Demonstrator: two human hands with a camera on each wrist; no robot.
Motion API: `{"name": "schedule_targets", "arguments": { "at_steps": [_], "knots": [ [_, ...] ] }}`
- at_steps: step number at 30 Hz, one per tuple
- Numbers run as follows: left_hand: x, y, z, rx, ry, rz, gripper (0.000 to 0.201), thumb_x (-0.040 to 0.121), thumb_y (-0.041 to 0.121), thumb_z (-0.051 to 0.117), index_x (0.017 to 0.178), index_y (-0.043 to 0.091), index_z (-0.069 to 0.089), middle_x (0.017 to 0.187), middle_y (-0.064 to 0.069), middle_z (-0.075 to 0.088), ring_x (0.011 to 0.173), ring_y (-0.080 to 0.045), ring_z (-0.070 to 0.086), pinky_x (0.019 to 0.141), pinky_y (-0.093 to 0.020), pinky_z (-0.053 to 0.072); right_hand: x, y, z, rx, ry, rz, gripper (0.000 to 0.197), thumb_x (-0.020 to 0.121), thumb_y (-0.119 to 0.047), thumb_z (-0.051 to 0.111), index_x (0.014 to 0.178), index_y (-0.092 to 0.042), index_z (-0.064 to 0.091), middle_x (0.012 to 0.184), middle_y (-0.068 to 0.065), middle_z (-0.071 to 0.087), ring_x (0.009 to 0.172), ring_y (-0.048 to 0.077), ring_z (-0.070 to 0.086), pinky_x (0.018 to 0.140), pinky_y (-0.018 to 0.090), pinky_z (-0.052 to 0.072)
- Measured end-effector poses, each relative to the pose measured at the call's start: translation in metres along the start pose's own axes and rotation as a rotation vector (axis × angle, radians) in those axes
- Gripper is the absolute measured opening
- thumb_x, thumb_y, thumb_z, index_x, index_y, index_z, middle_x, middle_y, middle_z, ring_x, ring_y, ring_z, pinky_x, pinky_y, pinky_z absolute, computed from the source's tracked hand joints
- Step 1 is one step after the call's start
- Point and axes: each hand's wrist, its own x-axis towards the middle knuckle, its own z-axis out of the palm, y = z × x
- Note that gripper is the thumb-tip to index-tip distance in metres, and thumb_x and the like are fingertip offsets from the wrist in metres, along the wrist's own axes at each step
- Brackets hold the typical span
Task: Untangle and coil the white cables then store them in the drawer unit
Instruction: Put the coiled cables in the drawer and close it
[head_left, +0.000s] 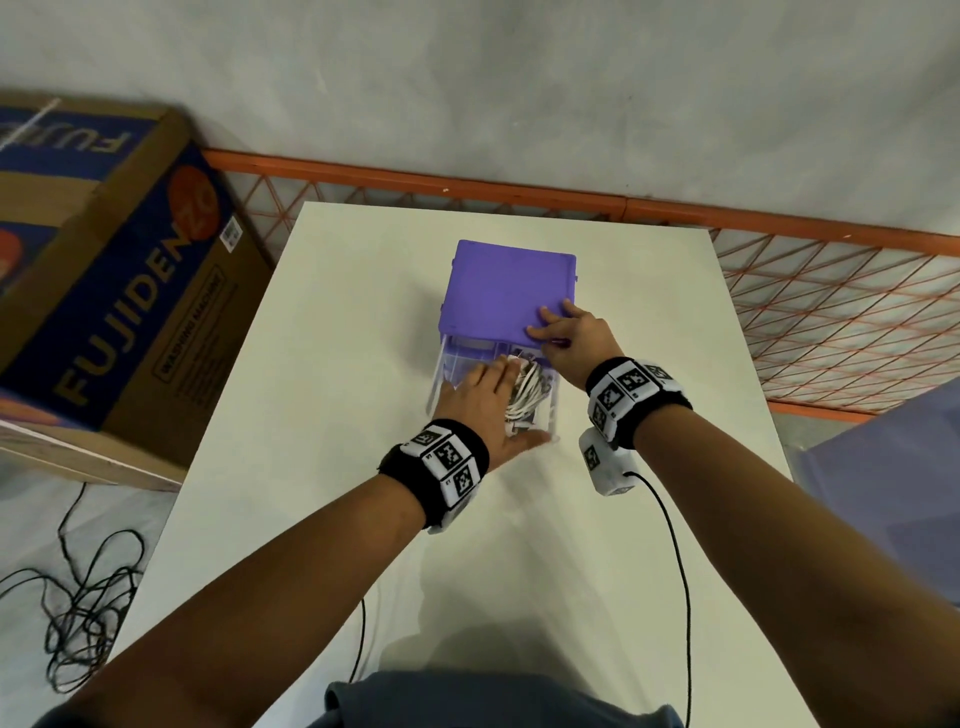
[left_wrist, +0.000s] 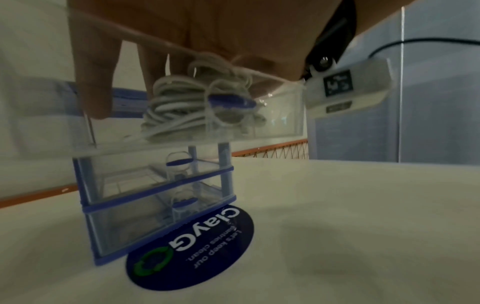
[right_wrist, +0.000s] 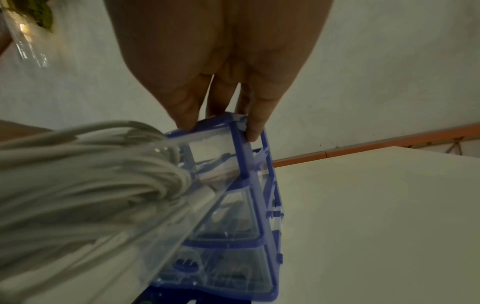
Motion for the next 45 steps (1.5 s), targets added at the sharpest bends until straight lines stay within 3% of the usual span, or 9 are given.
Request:
{"name": "schedule_targets", "arguments": {
  "at_steps": [5, 9, 15, 24, 30, 34, 36, 39, 45],
  "knots": [
    [0.008, -0.006, 0.001, 0.066, -0.07, 0.01, 0.118, 0.068, 0.07, 0.059, 0.148, 0.013, -0.006, 0.157, -0.001, 0.008, 0.142, -0.023, 0.014, 0.106, -0.043, 0.039, 0.015, -0.001, -0.006, 0.112, 0.15, 0.083, 0.031, 0.085, -0.01, 0.058, 0.115, -0.005, 0.061, 0.133, 0.015, 0.052, 0.125, 0.029, 0.046, 0.107, 0.03, 0.034],
    [0.006, -0.011, 0.004, 0.027, -0.025, 0.035, 0.105, 0.075, 0.067, 0.053, 0.148, 0.014, 0.0, 0.156, 0.0, 0.012, 0.138, -0.022, 0.021, 0.1, -0.04, 0.044, 0.026, 0.004, -0.01, 0.098, 0.125, 0.288, 0.06, 0.089, -0.022, 0.054, 0.141, -0.01, 0.027, 0.145, 0.017, 0.028, 0.126, 0.035, 0.041, 0.108, 0.039, 0.035],
    [0.003, -0.016, 0.0, 0.244, 0.002, 0.086, 0.083, 0.086, 0.067, 0.031, 0.149, 0.019, 0.003, 0.157, 0.001, 0.011, 0.142, -0.021, 0.018, 0.11, -0.056, 0.017, 0.031, 0.004, -0.012, 0.234, 0.027, 0.379, 0.058, 0.092, -0.02, 0.045, 0.144, -0.021, 0.019, 0.118, 0.018, 0.06, 0.075, 0.031, 0.058, 0.076, 0.039, 0.055],
    [0.031, -0.008, -0.01, 0.205, 0.028, 0.016, 0.083, 0.081, 0.065, 0.043, 0.144, 0.016, 0.019, 0.147, 0.0, 0.03, 0.13, -0.023, 0.034, 0.103, -0.05, 0.03, 0.037, 0.002, -0.011, 0.285, 0.046, 0.378, 0.06, 0.089, -0.015, 0.051, 0.143, -0.019, 0.025, 0.121, 0.018, 0.06, 0.078, 0.028, 0.056, 0.08, 0.037, 0.054],
    [0.023, -0.007, -0.009, 0.291, 0.073, -0.002, 0.081, 0.086, 0.063, 0.038, 0.146, 0.014, 0.016, 0.148, -0.004, 0.027, 0.135, -0.023, 0.028, 0.111, -0.057, 0.016, 0.036, 0.002, -0.009, 0.308, 0.036, 0.401, 0.059, 0.091, -0.017, 0.048, 0.143, -0.021, 0.023, 0.124, 0.016, 0.057, 0.084, 0.032, 0.061, 0.078, 0.038, 0.055],
    [0.012, -0.007, 0.0, 0.293, 0.11, 0.102, 0.06, 0.083, 0.047, 0.04, 0.138, 0.025, 0.036, 0.129, 0.001, 0.058, 0.119, -0.019, 0.056, 0.098, -0.053, 0.043, 0.036, 0.002, -0.008, 0.325, 0.041, 0.412, 0.059, 0.091, -0.019, 0.049, 0.143, -0.023, 0.023, 0.125, 0.015, 0.057, 0.093, 0.035, 0.063, 0.083, 0.043, 0.055],
    [0.011, -0.012, 0.005, 0.249, 0.098, 0.152, 0.057, 0.088, 0.035, 0.023, 0.144, 0.025, 0.028, 0.141, -0.002, 0.048, 0.131, -0.021, 0.046, 0.107, -0.043, 0.037, 0.037, 0.004, -0.008, 0.331, 0.036, 0.417, 0.058, 0.091, -0.019, 0.048, 0.143, -0.024, 0.023, 0.123, 0.015, 0.058, 0.094, 0.035, 0.064, 0.083, 0.042, 0.056],
    [0.015, -0.018, 0.006, 0.179, -0.018, 0.161, 0.056, 0.097, 0.033, 0.017, 0.149, 0.024, -0.001, 0.159, 0.001, 0.005, 0.147, -0.018, 0.005, 0.119, -0.036, 0.002, 0.038, 0.006, -0.008, 0.349, 0.034, 0.417, 0.059, 0.09, -0.017, 0.049, 0.143, -0.023, 0.024, 0.117, 0.013, 0.058, 0.09, 0.033, 0.063, 0.083, 0.041, 0.056],
    [0.028, -0.028, 0.005, 0.095, 0.018, 0.141, 0.06, 0.096, 0.04, 0.03, 0.148, 0.029, 0.002, 0.159, 0.006, 0.007, 0.147, -0.014, 0.006, 0.12, -0.039, 0.006, 0.041, 0.008, -0.009, 0.397, 0.036, 0.419, 0.059, 0.09, -0.014, 0.052, 0.142, -0.021, 0.026, 0.081, 0.001, 0.051, 0.08, 0.026, 0.056, 0.085, 0.043, 0.055]
  ]
}}
